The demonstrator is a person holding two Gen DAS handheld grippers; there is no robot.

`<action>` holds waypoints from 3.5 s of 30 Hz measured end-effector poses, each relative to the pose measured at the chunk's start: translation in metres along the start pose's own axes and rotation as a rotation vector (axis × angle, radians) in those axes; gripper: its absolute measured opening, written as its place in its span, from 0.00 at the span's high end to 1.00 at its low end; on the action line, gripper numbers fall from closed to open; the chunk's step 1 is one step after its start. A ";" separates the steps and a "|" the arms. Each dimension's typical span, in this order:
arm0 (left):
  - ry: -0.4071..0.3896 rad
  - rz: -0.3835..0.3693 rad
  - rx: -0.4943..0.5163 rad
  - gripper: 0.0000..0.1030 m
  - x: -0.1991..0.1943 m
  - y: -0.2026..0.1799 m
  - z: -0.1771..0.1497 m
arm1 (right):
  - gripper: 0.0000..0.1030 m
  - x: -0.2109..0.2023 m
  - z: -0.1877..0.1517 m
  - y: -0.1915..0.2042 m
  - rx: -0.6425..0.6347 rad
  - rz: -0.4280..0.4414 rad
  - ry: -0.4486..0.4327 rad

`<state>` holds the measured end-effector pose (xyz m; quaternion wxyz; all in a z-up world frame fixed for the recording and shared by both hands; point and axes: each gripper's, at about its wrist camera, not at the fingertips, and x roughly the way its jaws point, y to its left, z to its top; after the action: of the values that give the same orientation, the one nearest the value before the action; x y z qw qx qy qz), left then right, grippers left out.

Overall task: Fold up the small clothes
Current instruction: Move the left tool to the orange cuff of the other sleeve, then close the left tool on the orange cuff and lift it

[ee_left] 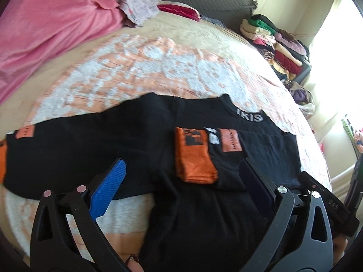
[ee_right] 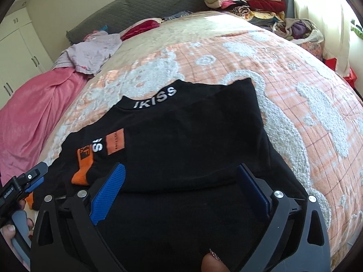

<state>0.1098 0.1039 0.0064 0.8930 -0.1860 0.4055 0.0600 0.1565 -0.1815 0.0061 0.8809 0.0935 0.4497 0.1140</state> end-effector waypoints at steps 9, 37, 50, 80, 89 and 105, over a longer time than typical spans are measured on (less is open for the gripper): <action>-0.039 0.054 -0.052 0.09 -0.021 0.034 0.001 | 0.06 -0.008 0.005 0.035 -0.080 0.048 -0.021; -0.078 0.183 -0.297 0.09 -0.069 0.155 -0.031 | 0.06 0.002 -0.009 0.165 -0.352 0.218 0.000; -0.055 0.117 -0.436 0.14 -0.071 0.204 -0.061 | 0.06 0.004 -0.037 0.211 -0.464 0.273 0.041; -0.257 0.135 -0.582 0.92 -0.055 0.233 -0.031 | 0.06 0.010 -0.034 0.155 -0.324 0.194 0.060; -0.352 0.018 -0.434 0.92 -0.091 0.166 0.003 | 0.06 0.009 -0.027 0.117 -0.216 0.177 0.054; -0.282 -0.229 -0.176 0.92 -0.057 0.014 0.031 | 0.06 -0.023 -0.003 0.003 0.043 0.070 -0.049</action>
<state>0.0899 0.1309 0.0639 0.9221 -0.2981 0.2460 0.0189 0.1405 -0.1851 0.0233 0.8850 0.1310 0.4266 0.1327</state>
